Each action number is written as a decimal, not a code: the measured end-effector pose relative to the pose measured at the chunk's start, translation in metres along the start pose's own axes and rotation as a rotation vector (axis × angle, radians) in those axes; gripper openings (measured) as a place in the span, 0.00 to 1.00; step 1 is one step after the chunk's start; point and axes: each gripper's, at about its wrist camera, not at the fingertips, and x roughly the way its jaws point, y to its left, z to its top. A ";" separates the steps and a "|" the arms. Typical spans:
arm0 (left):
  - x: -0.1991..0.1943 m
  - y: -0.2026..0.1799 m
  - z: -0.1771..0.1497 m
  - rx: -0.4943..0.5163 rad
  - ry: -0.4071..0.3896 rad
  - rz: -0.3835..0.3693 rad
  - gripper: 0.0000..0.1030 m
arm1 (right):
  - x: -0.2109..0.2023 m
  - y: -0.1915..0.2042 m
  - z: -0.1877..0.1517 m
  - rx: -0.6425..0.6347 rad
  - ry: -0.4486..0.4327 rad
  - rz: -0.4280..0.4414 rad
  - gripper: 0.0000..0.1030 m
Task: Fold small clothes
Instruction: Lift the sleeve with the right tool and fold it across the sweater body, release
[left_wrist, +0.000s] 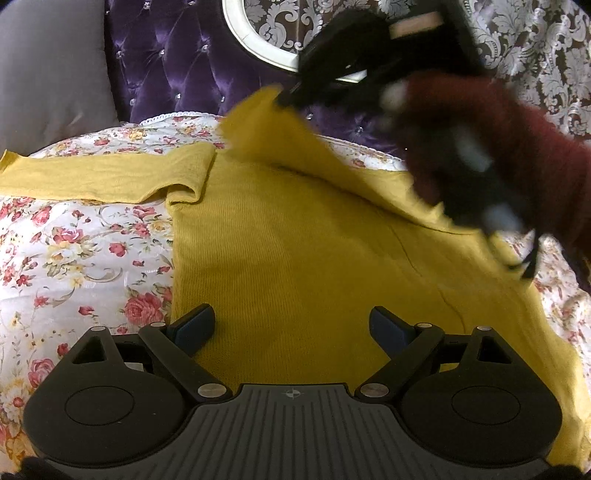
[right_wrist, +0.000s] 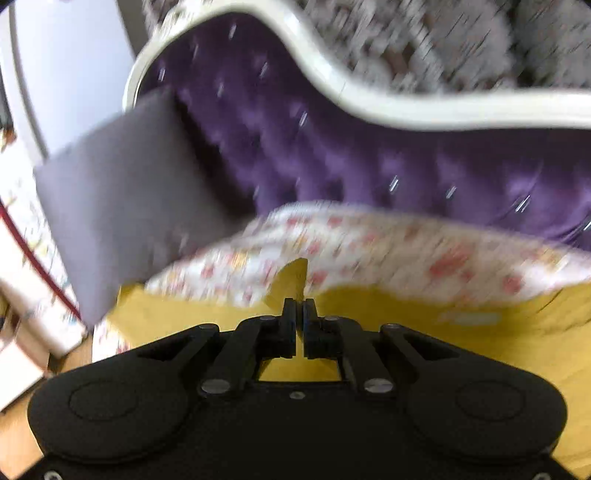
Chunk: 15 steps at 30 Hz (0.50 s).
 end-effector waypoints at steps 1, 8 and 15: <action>-0.001 0.000 0.000 -0.002 -0.001 -0.002 0.88 | 0.005 0.004 -0.006 -0.011 0.020 0.015 0.13; -0.006 -0.004 -0.003 0.010 -0.001 -0.002 0.88 | -0.012 -0.008 -0.022 0.024 -0.036 0.060 0.70; -0.007 0.001 -0.002 -0.006 -0.003 -0.012 0.88 | -0.043 -0.068 -0.028 0.131 -0.039 -0.140 0.68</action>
